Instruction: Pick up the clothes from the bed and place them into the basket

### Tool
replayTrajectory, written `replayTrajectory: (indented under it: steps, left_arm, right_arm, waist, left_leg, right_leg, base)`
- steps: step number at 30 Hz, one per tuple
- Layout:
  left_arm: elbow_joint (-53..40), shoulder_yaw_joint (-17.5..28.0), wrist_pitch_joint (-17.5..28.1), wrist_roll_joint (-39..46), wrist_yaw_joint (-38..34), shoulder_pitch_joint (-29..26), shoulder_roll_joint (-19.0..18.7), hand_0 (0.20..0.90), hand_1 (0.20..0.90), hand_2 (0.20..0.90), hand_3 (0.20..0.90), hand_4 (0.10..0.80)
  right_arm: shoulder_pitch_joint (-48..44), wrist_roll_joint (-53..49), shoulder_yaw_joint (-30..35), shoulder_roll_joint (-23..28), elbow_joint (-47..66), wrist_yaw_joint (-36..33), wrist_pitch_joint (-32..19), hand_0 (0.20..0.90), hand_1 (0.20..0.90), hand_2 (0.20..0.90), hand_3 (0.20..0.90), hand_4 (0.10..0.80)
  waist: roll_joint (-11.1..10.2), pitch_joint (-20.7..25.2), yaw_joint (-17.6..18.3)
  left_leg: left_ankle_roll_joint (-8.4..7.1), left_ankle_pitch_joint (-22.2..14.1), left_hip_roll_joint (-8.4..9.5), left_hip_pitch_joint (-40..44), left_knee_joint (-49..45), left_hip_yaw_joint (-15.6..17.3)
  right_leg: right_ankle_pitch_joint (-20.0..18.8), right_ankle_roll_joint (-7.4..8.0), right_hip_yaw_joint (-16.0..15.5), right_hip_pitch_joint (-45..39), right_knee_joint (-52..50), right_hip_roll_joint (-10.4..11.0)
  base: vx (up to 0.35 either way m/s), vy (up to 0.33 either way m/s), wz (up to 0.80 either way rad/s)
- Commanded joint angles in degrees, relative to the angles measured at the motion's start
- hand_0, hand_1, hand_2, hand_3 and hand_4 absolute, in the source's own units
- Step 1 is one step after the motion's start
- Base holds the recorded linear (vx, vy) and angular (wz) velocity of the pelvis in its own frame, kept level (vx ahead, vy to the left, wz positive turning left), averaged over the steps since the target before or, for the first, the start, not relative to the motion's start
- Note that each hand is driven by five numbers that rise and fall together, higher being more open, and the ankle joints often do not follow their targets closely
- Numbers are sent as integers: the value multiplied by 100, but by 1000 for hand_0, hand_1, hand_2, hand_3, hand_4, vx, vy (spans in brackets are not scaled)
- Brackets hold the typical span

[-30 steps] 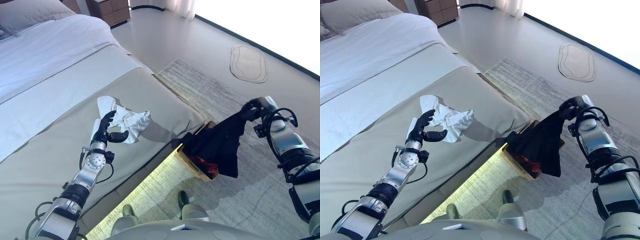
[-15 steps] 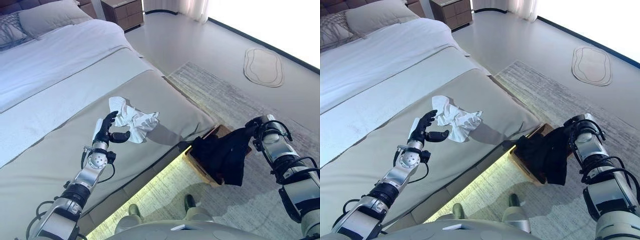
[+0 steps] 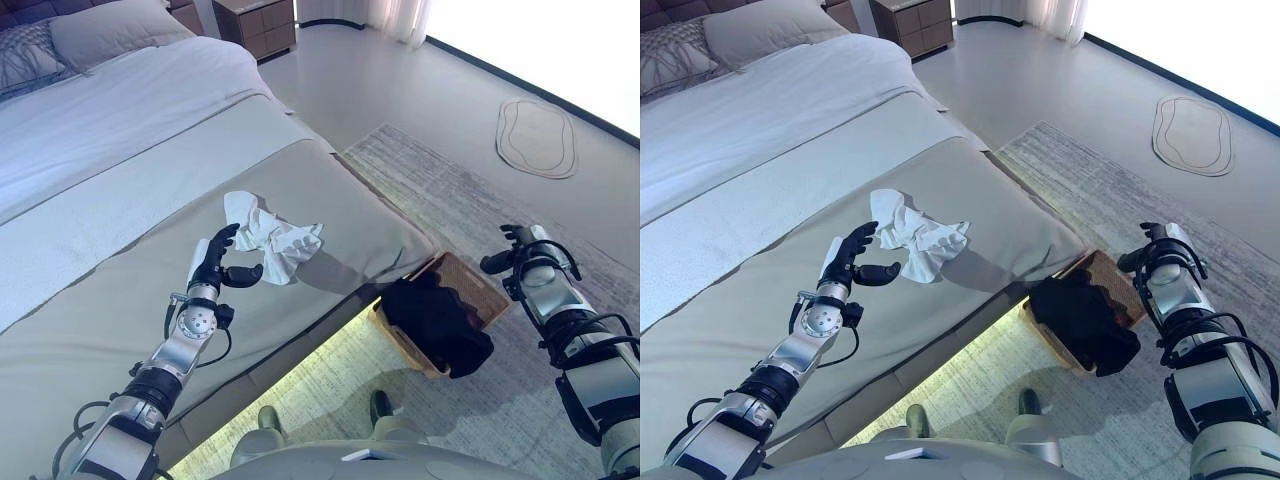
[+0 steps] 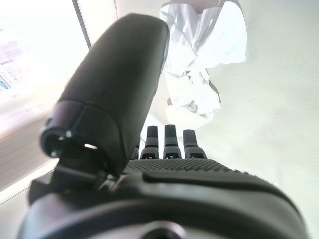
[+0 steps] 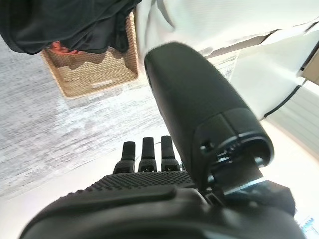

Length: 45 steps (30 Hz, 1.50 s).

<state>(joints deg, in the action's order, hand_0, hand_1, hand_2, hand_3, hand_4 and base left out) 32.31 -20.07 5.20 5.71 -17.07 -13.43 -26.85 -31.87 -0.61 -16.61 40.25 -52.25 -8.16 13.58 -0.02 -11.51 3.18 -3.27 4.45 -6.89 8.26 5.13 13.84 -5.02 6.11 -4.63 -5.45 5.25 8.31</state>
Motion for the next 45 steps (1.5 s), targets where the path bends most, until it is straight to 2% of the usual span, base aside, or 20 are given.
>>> replayTrajectory:
  steps: [1,12,18,24,29,34,37,40,43,44,45]
  left_arm:
    - [-424,-58,453,-15,-272,-513,-232,900,900,900,900,800]
    - [-439,52,441,25,-521,-343,-92,900,900,900,900,800]
    - [-536,265,553,36,-402,35,-48,900,900,900,900,800]
    - [-593,400,719,58,-286,264,-106,900,900,900,900,800]
    - [-880,400,986,-160,-167,432,-246,900,900,900,900,800]
    - [-1083,206,1328,-87,-349,209,-481,900,900,900,900,800]
    - [-1269,113,1582,23,-494,11,-564,900,900,900,900,800]
    - [-1561,117,1721,20,-531,-38,-678,900,900,900,900,800]
    - [-1771,77,1746,20,-586,-52,-695,900,900,900,900,800]
    - [-1808,40,1759,61,-612,-58,-710,900,900,900,900,800]
    - [-1883,10,1797,128,-629,-92,-733,900,900,900,900,800]
  right_arm:
    - [-851,52,-280,626,369,-305,-498,900,900,900,900,800]
    - [-1501,395,-671,740,1438,-838,-596,900,900,900,900,800]
    - [-1974,859,-973,638,1867,-923,-488,900,900,900,900,800]
    - [-2574,1174,-1450,452,1765,-986,-236,900,900,900,900,800]
    - [-2935,1274,-1703,286,1397,-1010,-148,900,900,900,900,800]
    - [-3489,1293,-2072,299,715,-996,-205,900,900,900,900,800]
    - [-3973,1267,-2339,363,273,-1138,-131,900,900,900,900,800]
    - [-4331,1356,-2489,409,91,-1124,2,900,900,900,900,800]
    - [-4378,1554,-2587,360,-43,-1140,106,900,900,900,900,800]
    - [-4415,1508,-2672,336,-127,-1150,161,900,900,900,900,800]
    - [-4423,1556,-2651,295,-277,-1223,161,900,900,900,900,800]
  waist:
    - [-143,154,-201]
    - [-174,125,-477]
    - [-141,68,-832]
    - [-51,-115,-1215]
    - [12,-241,-1520]
    - [193,-757,-1737]
    - [385,-1309,-1904]
    - [478,-1732,-2021]
    - [520,-1829,-2078]
    - [519,-1829,-2099]
    - [558,-1829,-2124]
  left_leg:
    - [-136,-465,-298,87,-13,-156]
    - [-150,-404,-280,-107,-13,-474]
    - [-131,-373,-200,-293,-13,-744]
    - [-95,-309,-78,-555,-13,-1055]
    - [-63,-301,43,-715,-85,-1291]
    - [-39,-413,200,-1420,-912,-1530]
    - [7,-421,346,-2008,-1365,-1732]
    - [88,-494,511,-2492,-1850,-1809]
    - [173,-597,615,-2836,-2194,-1887]
    - [198,-790,656,-2864,-2352,-1881]
    - [246,-865,726,-3055,-2528,-1909]
  right_leg:
    - [97,176,-162,19,-208,406]
    - [191,159,-433,47,-288,478]
    - [236,159,-756,51,-300,596]
    - [272,183,-1069,133,-394,737]
    - [358,140,-1248,122,-509,795]
    - [593,-21,-1286,577,-1194,929]
    - [791,-107,-1361,1055,-1843,1040]
    - [978,-162,-1340,1617,-2572,1162]
    - [1128,-213,-1335,2004,-3080,1213]
    - [1306,-182,-1285,2049,-3233,1214]
    - [1343,-215,-1284,2252,-3448,1237]
  base:
    - [0,0,0]
    - [-1,5,11]
    - [0,28,23]
    - [-7,47,30]
    - [82,15,35]
    - [-29,34,31]
    - [-147,16,26]
    - [-135,-5,19]
    - [-1,-33,31]
    - [55,-46,30]
    - [37,-37,19]
